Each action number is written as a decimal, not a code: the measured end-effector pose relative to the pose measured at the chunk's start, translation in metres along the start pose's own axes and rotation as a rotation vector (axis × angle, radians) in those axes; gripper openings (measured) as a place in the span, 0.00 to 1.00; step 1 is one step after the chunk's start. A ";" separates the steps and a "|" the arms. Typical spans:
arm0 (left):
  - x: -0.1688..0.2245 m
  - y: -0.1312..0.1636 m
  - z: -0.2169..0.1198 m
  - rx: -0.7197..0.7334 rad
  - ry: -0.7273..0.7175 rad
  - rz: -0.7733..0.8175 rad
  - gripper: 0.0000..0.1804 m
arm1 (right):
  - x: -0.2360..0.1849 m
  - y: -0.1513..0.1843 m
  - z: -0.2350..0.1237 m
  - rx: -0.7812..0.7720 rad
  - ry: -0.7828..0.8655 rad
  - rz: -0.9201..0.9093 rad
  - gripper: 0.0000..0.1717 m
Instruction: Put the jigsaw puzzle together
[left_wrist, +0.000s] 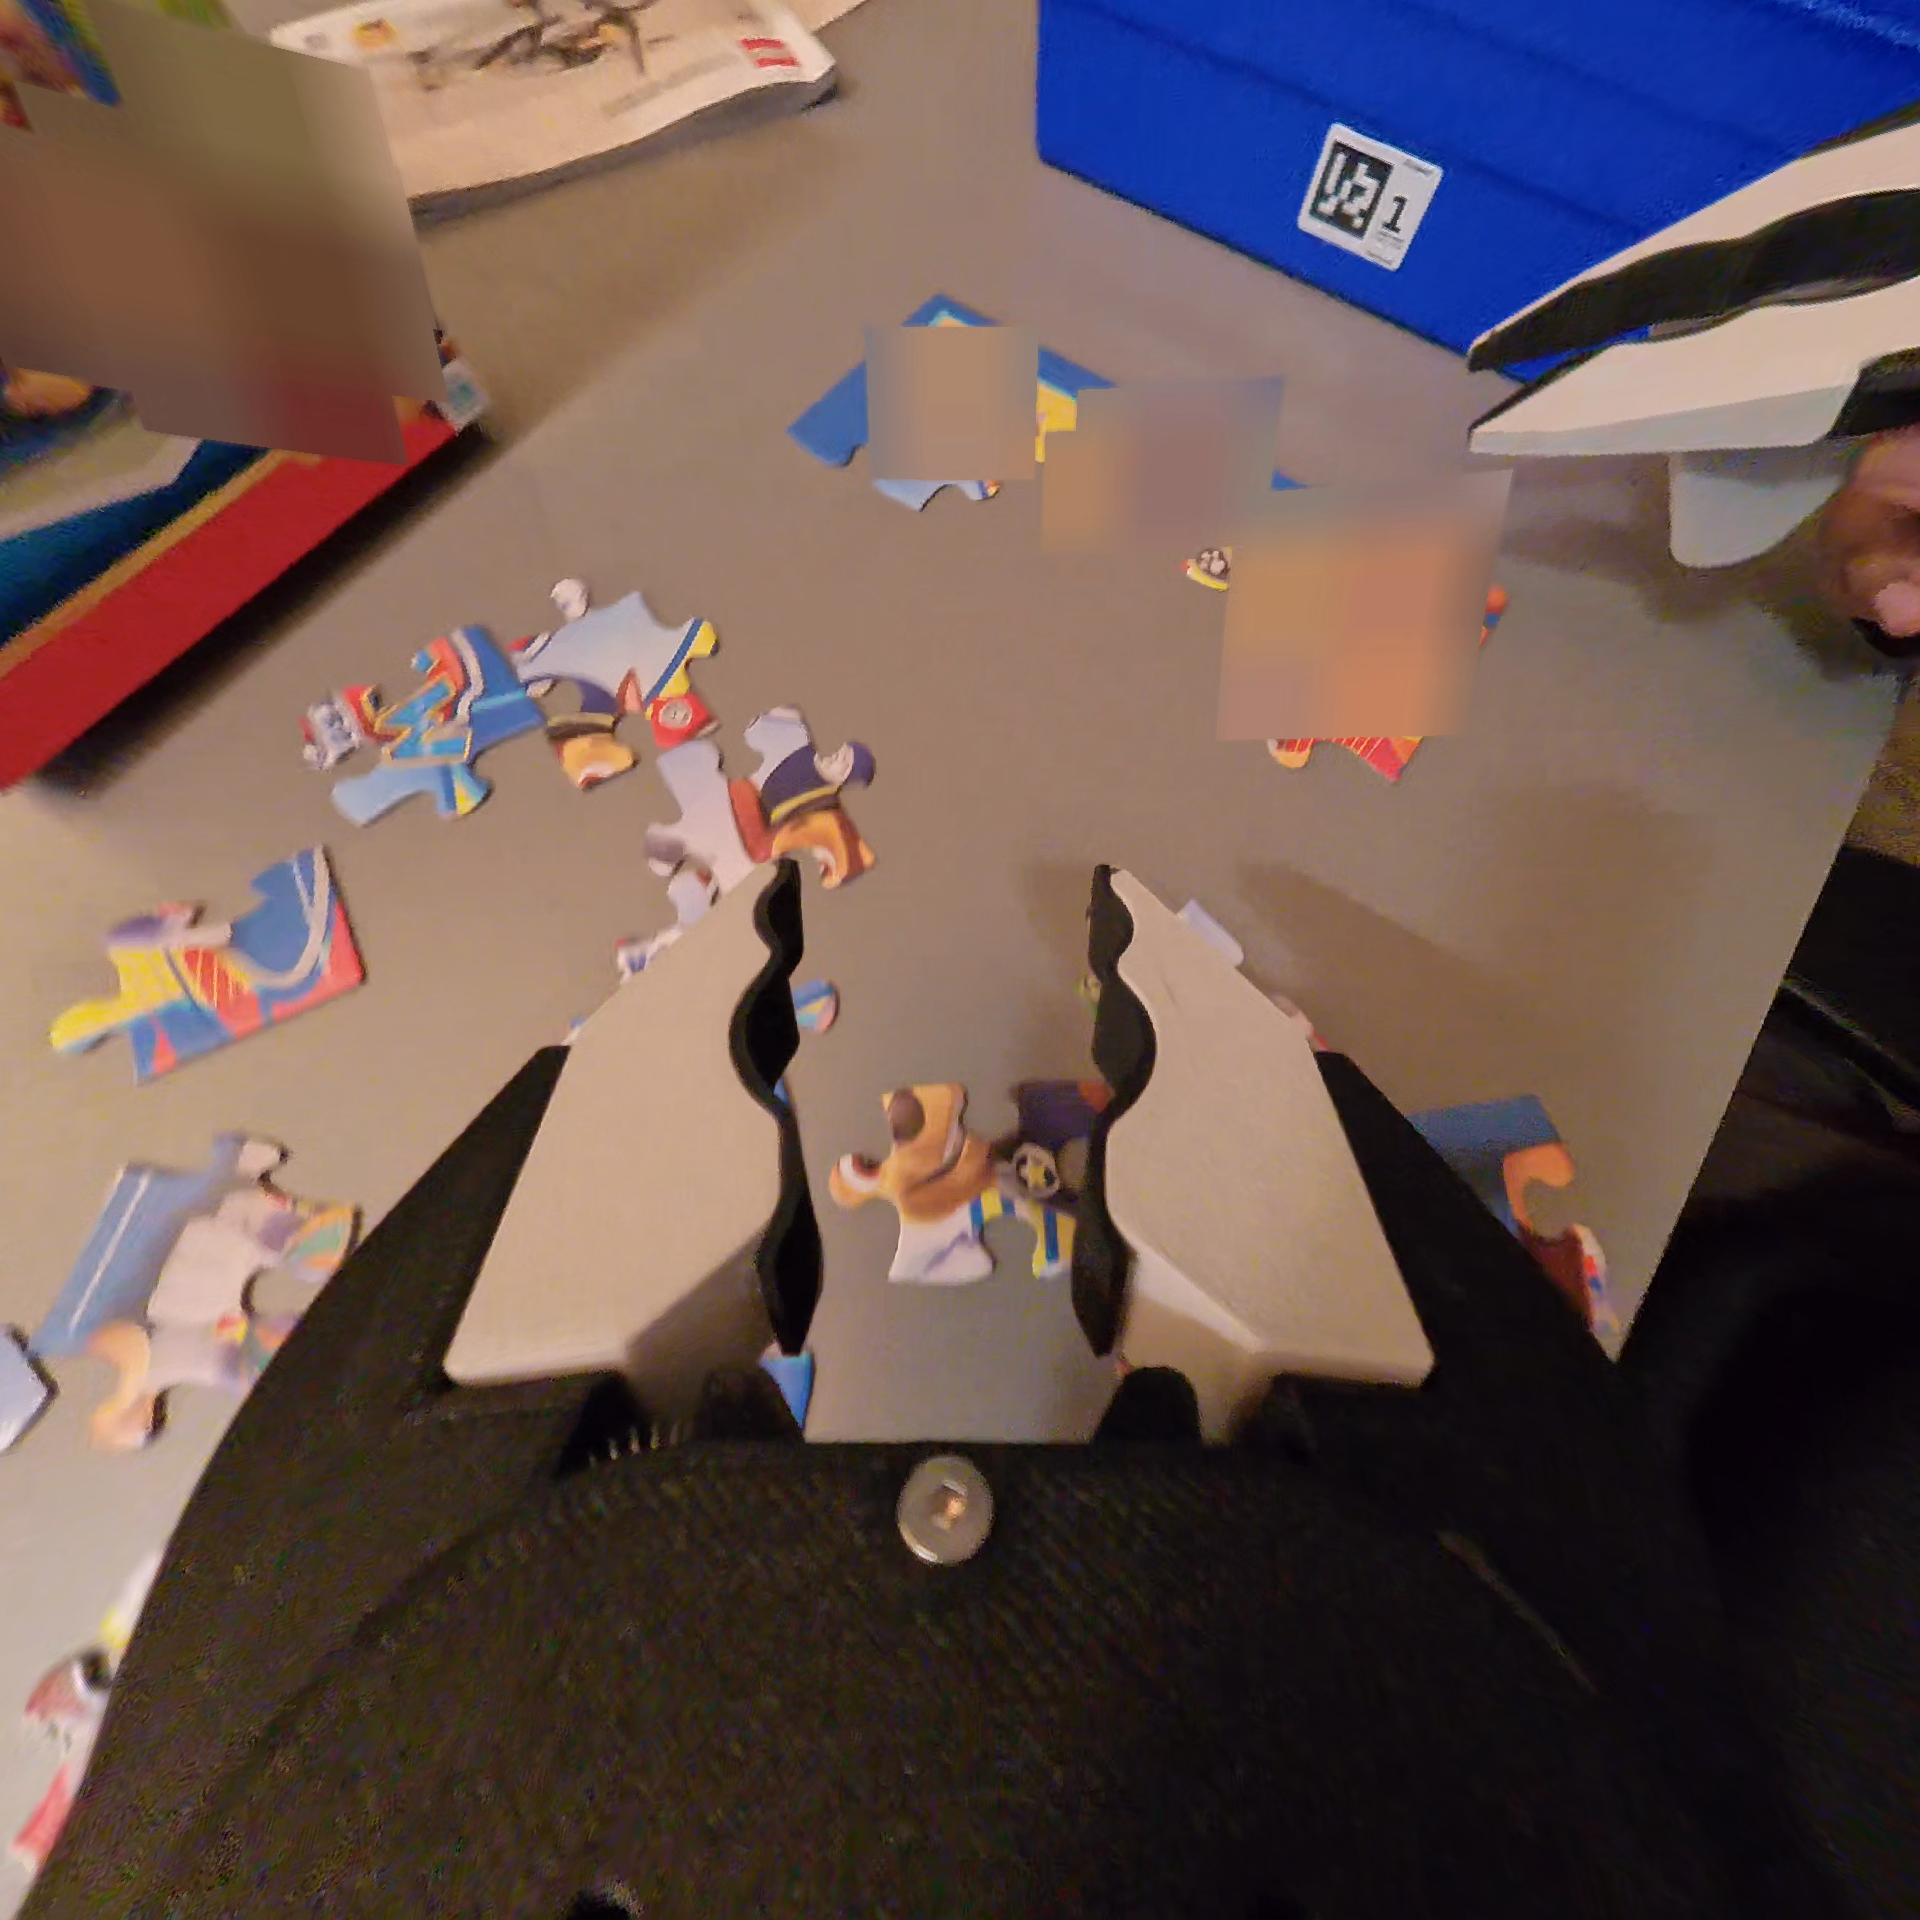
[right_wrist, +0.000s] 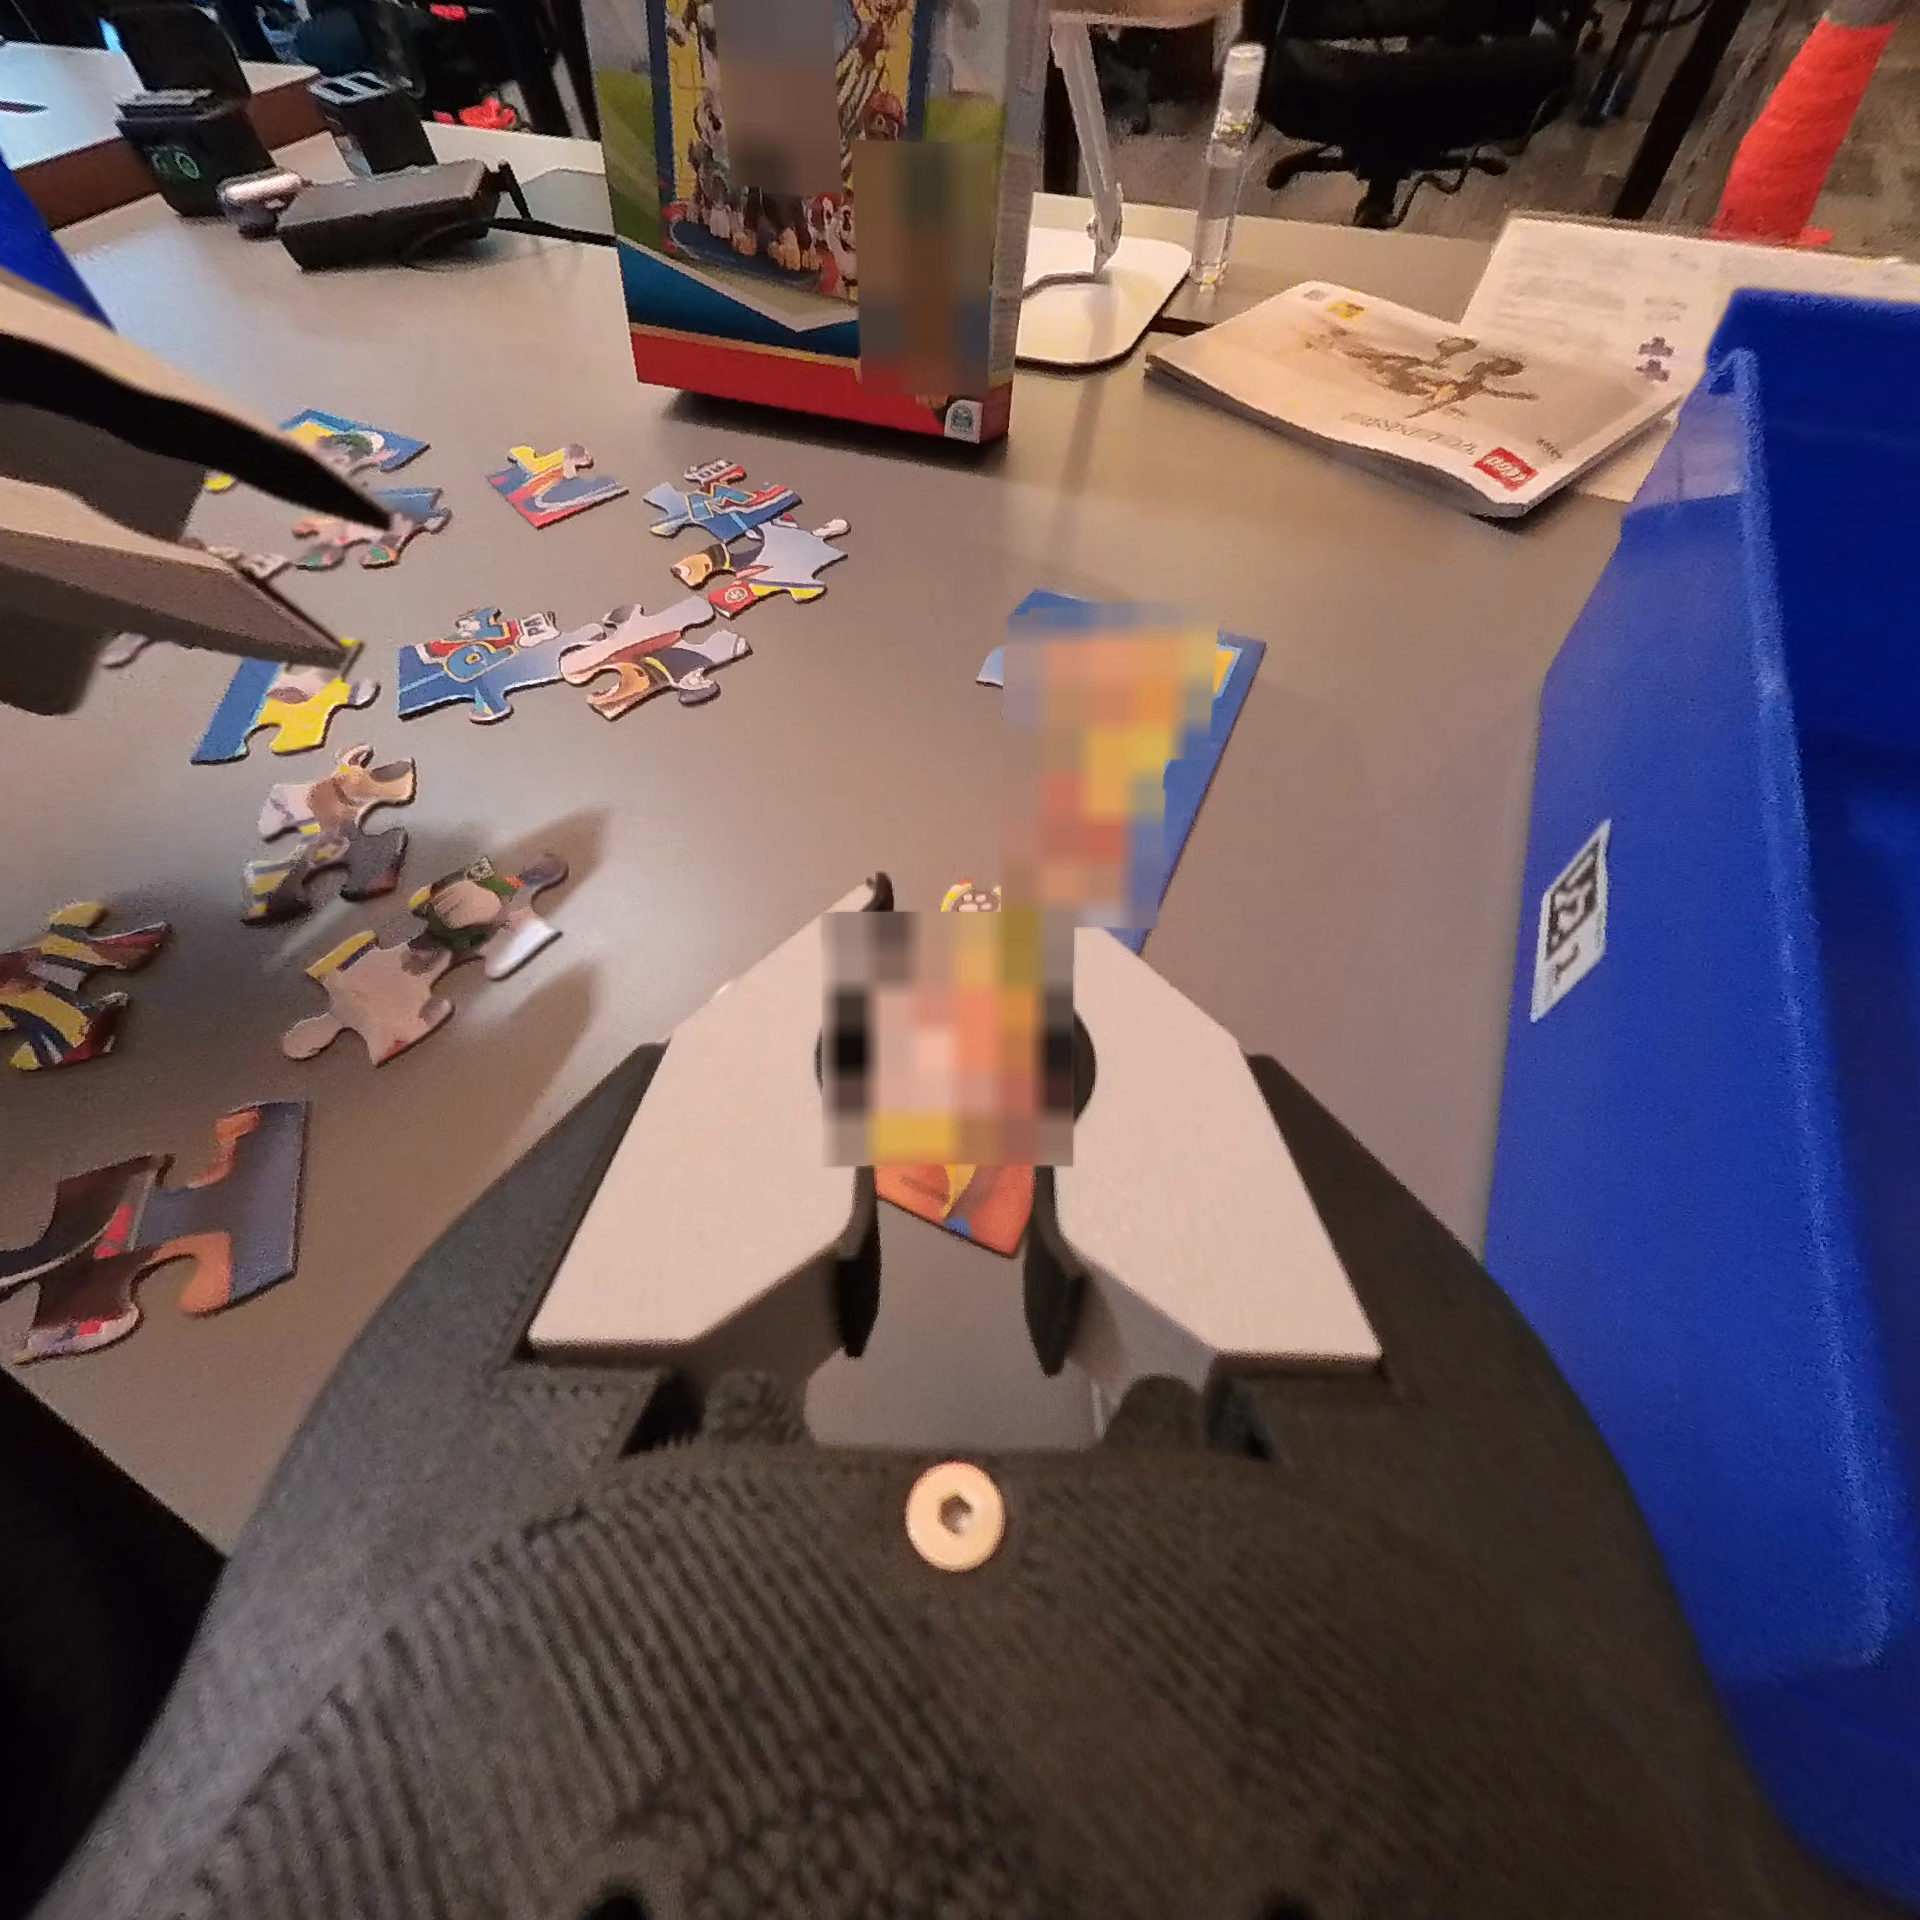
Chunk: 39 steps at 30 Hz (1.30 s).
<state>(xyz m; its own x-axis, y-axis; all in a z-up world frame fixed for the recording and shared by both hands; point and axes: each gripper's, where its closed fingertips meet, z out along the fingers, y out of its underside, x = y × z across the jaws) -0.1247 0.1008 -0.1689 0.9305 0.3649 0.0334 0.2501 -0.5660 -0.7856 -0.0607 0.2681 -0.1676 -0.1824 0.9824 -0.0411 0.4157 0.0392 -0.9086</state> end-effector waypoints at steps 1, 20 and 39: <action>-0.003 0.005 -0.006 -0.006 0.003 -0.025 0.30 | -0.001 -0.001 0.000 -0.005 0.008 -0.003 0.14; -0.068 0.068 -0.065 0.023 -0.179 -0.117 0.29 | -0.033 0.012 0.003 -0.121 0.030 -0.076 0.15; -0.102 0.081 -0.085 0.108 -0.295 -0.184 0.29 | -0.148 0.006 0.069 -0.135 -0.231 -0.148 0.15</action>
<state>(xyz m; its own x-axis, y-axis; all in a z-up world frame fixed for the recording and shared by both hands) -0.1761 -0.0452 -0.1834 0.7511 0.6601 0.0125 0.3617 -0.3955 -0.8443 -0.0928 0.1102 -0.1953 -0.4412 0.8972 -0.0200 0.4815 0.2179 -0.8489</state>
